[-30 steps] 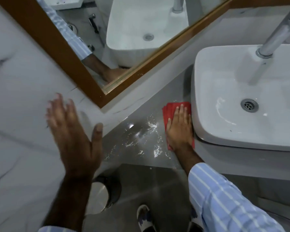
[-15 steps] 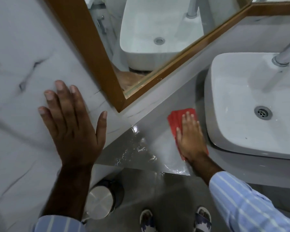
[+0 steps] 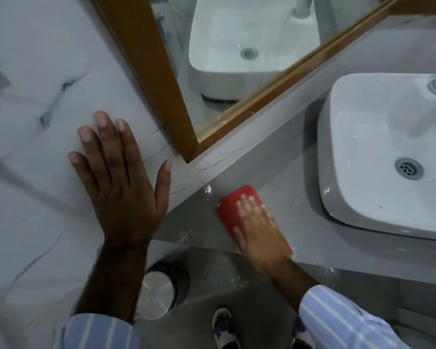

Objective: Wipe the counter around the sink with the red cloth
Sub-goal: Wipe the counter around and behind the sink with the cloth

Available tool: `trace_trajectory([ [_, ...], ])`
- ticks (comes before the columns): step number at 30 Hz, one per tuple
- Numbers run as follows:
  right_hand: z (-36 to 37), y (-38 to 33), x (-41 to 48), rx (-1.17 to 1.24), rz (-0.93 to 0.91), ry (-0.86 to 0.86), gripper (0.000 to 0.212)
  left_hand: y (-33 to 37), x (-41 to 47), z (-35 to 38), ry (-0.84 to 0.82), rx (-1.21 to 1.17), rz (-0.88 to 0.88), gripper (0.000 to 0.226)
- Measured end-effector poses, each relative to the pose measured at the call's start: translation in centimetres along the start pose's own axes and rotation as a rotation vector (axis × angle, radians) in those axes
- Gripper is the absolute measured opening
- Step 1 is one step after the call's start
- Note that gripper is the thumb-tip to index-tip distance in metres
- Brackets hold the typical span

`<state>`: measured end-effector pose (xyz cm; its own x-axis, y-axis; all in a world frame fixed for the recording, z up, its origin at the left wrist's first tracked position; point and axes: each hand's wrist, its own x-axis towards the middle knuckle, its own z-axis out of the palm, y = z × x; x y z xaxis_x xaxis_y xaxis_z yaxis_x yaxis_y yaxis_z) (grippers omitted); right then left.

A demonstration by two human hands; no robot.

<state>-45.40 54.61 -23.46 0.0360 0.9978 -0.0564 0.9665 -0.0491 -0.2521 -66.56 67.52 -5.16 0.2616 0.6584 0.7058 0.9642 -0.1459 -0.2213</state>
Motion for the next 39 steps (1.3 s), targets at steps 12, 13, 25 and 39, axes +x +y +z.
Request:
trace_trajectory([
  [12, 5.3, -19.2, 2.4, 0.234, 0.049, -0.06, 0.072, 0.3, -0.4, 0.1, -0.024, -0.026, 0.01, 0.084],
  [13, 5.6, -19.8, 2.2, 0.23, 0.043, -0.042, 0.073, 0.0, -0.6, 0.5, -0.038, -0.052, 0.007, 0.085],
  [25, 0.2, -2.5, -5.9, 0.062, 0.406, 0.099, 0.067, -1.2, -1.6, 2.4, -0.186, -0.22, -0.089, 0.091],
  [39, -1.4, 1.3, -2.6, -0.022, 0.517, 0.09, 0.064, -0.2, -1.4, 1.9, -0.166, -0.198, -0.12, 0.088],
])
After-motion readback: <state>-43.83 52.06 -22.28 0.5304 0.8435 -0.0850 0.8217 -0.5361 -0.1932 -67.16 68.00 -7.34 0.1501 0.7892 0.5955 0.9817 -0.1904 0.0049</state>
